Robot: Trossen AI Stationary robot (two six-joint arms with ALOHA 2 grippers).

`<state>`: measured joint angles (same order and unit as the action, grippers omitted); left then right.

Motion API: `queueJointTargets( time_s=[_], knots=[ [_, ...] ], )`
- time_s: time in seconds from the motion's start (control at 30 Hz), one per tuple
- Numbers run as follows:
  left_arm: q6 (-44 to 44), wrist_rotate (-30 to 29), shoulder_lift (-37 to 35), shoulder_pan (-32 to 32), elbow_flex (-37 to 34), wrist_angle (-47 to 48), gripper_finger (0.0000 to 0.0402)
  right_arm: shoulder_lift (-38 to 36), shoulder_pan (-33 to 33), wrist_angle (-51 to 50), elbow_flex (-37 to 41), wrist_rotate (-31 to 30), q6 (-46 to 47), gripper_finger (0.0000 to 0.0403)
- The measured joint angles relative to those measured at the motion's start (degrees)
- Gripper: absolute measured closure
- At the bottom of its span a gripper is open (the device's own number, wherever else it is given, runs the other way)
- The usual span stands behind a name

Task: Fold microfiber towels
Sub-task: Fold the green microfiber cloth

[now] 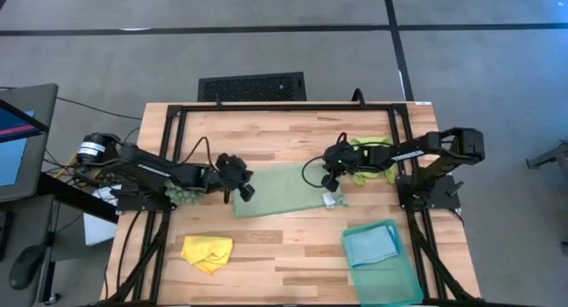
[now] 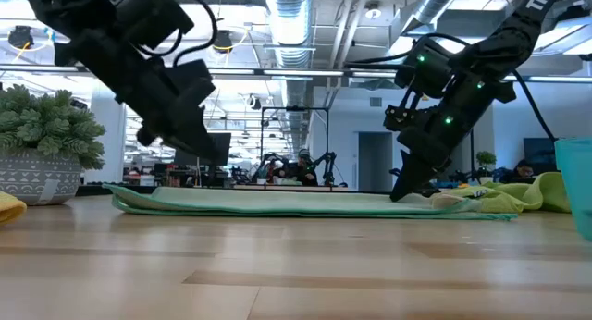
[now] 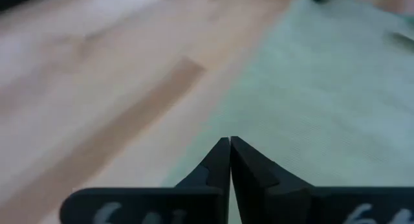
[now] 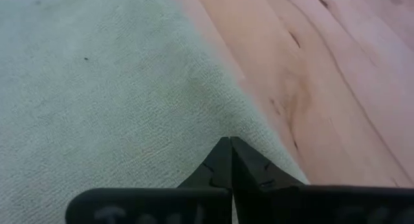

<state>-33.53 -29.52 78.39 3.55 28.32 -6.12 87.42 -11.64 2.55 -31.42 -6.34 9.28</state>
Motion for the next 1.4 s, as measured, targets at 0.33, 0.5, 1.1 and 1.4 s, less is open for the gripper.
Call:
queueJointTargets(
  time_s=[0.33, 0.5, 1.1, 1.4],
  knots=[
    [-4.6, 0.8, 12.7, -3.8, -0.3, -1.8, 0.0401, 0.0, 0.0, -0.5, -0.1, -0.1, -0.2, 0.0378],
    [-4.8, 0.9, 12.7, -4.9, -0.2, -1.0, 0.0401, -0.1, 0.0, -2.0, -0.1, -0.4, -0.2, 0.0386],
    [-5.2, -1.3, 11.4, -2.3, 2.0, 5.3, 0.0401, 1.9, -0.6, 9.2, -0.2, -4.2, -0.3, 0.0387],
    [-5.9, -3.3, 14.6, -2.3, 2.3, 4.8, 0.0401, 7.2, -1.5, 10.1, -0.3, -4.1, -0.3, 0.0386]
  ],
)
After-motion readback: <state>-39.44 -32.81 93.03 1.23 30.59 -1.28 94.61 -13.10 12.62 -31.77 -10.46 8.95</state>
